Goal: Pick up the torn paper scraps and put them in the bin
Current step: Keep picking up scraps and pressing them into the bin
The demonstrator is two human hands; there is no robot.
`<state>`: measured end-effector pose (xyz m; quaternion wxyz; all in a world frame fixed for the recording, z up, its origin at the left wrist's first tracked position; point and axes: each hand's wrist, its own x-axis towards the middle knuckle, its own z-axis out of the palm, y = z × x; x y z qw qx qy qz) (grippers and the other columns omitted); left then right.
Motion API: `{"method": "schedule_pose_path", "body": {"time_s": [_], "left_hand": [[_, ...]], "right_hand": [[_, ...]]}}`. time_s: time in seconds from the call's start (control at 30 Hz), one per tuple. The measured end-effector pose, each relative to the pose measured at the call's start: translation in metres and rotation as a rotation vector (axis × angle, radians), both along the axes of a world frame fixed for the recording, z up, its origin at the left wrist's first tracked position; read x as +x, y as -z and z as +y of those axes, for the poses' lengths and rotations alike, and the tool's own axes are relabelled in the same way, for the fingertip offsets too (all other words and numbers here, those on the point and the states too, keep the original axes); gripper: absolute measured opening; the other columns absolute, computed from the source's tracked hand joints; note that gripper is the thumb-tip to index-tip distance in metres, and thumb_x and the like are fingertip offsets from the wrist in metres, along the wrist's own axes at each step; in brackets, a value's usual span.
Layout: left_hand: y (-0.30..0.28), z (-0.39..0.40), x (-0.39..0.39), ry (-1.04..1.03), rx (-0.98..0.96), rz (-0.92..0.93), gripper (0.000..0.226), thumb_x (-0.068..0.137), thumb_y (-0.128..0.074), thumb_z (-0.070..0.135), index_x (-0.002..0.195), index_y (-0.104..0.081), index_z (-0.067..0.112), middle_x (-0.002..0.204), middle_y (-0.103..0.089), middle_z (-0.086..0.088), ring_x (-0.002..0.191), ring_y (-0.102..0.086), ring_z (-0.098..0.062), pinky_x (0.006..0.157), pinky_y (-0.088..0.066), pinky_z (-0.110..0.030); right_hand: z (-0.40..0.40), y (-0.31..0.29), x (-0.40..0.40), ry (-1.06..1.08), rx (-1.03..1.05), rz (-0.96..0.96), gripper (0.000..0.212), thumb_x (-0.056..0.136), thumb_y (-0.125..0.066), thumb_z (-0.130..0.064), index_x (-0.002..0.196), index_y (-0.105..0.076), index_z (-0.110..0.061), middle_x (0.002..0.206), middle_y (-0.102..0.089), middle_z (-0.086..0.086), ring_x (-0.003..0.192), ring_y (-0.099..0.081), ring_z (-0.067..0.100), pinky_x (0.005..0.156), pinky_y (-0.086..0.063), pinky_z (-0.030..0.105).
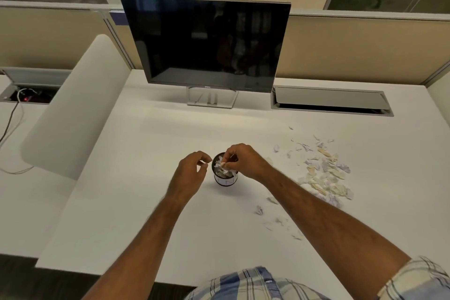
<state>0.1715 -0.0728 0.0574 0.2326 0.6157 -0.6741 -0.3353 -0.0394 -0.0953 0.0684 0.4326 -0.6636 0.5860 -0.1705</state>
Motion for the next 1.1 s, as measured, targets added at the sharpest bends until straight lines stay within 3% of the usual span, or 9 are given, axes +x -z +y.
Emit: {"method": "schedule_pose_path", "body": {"time_s": [0.23,0.3,0.4,0.5,0.6,0.67,0.77,0.93,1.1], "left_hand": [[0.008,-0.001,0.003,0.058,-0.01,0.015,0.017,0.095,-0.065,0.011,0.102,-0.068,0.025,0.103,-0.067,0.017,0.099,-0.06,-0.003,0.085,-0.048,-0.022],[0.011,-0.001,0.003,0.067,-0.014,0.014,0.018,0.094,-0.066,0.011,0.102,-0.068,0.027,0.103,-0.067,0.018,0.099,-0.06,-0.004,0.088,-0.048,-0.025],[0.013,-0.001,0.005,0.068,-0.012,0.003,0.018,0.094,-0.066,0.013,0.101,-0.068,0.029,0.102,-0.066,0.02,0.099,-0.059,-0.003,0.089,-0.048,-0.024],[0.013,0.0,0.006,0.055,0.009,0.009,0.017,0.095,-0.067,0.014,0.101,-0.068,0.029,0.102,-0.065,0.02,0.1,-0.059,-0.003,0.088,-0.047,-0.022],[0.014,0.001,0.01,0.046,0.01,-0.001,0.017,0.095,-0.067,0.014,0.101,-0.069,0.029,0.102,-0.066,0.021,0.1,-0.059,-0.003,0.088,-0.047,-0.022],[0.015,0.0,0.011,0.038,0.014,-0.007,0.016,0.095,-0.067,0.014,0.1,-0.069,0.029,0.101,-0.065,0.022,0.099,-0.059,-0.002,0.087,-0.046,-0.021],[0.012,-0.002,0.01,0.028,0.01,-0.01,0.016,0.094,-0.068,0.014,0.1,-0.069,0.029,0.1,-0.065,0.023,0.099,-0.059,-0.001,0.085,-0.045,-0.02],[0.005,0.0,0.005,0.024,-0.014,-0.01,0.014,0.094,-0.067,0.013,0.099,-0.068,0.027,0.1,-0.065,0.02,0.098,-0.059,0.0,0.086,-0.048,-0.023],[0.001,0.01,-0.005,0.037,-0.062,0.014,0.016,0.094,-0.068,0.017,0.094,-0.065,0.033,0.097,-0.065,0.021,0.095,-0.061,-0.004,0.085,-0.052,-0.028]], "right_hand": [[-0.003,0.014,0.019,-0.189,-0.112,0.44,0.014,0.087,-0.063,-0.015,0.101,-0.066,-0.012,0.101,-0.066,0.004,0.093,-0.065,0.024,0.072,-0.049,0.032],[-0.005,0.01,0.029,-0.191,-0.036,0.495,0.012,0.088,-0.062,-0.015,0.098,-0.062,-0.009,0.098,-0.066,0.006,0.09,-0.065,0.026,0.07,-0.045,0.031],[-0.02,0.0,0.052,-0.153,0.284,0.583,0.003,0.09,-0.057,-0.014,0.089,-0.056,-0.012,0.092,-0.06,0.007,0.081,-0.055,0.026,0.075,-0.042,0.03],[-0.016,0.001,0.057,-0.307,0.513,0.618,0.01,0.097,-0.051,-0.016,0.099,-0.059,-0.01,0.108,-0.06,0.008,0.093,-0.057,0.025,0.089,-0.047,0.032],[-0.021,0.007,0.054,-0.253,0.379,0.635,0.023,0.1,-0.05,-0.015,0.116,-0.064,-0.009,0.118,-0.064,0.01,0.109,-0.064,0.028,0.088,-0.047,0.035],[-0.011,0.004,0.042,-0.216,0.189,0.527,0.023,0.095,-0.054,-0.009,0.112,-0.069,-0.006,0.113,-0.067,0.012,0.106,-0.066,0.033,0.078,-0.046,0.034],[-0.01,0.0,0.03,-0.267,0.149,0.528,0.026,0.093,-0.06,-0.015,0.115,-0.071,-0.007,0.116,-0.067,0.012,0.102,-0.067,0.03,0.075,-0.041,0.028],[-0.007,-0.002,0.012,-0.258,-0.079,0.436,0.024,0.092,-0.063,-0.01,0.114,-0.072,-0.012,0.116,-0.067,0.007,0.107,-0.064,0.027,0.079,-0.046,0.031],[0.005,0.003,-0.008,-0.145,-0.136,0.149,0.019,0.09,-0.072,-0.011,0.106,-0.079,-0.017,0.107,-0.076,-0.002,0.097,-0.069,0.013,0.084,-0.056,0.03]]}}
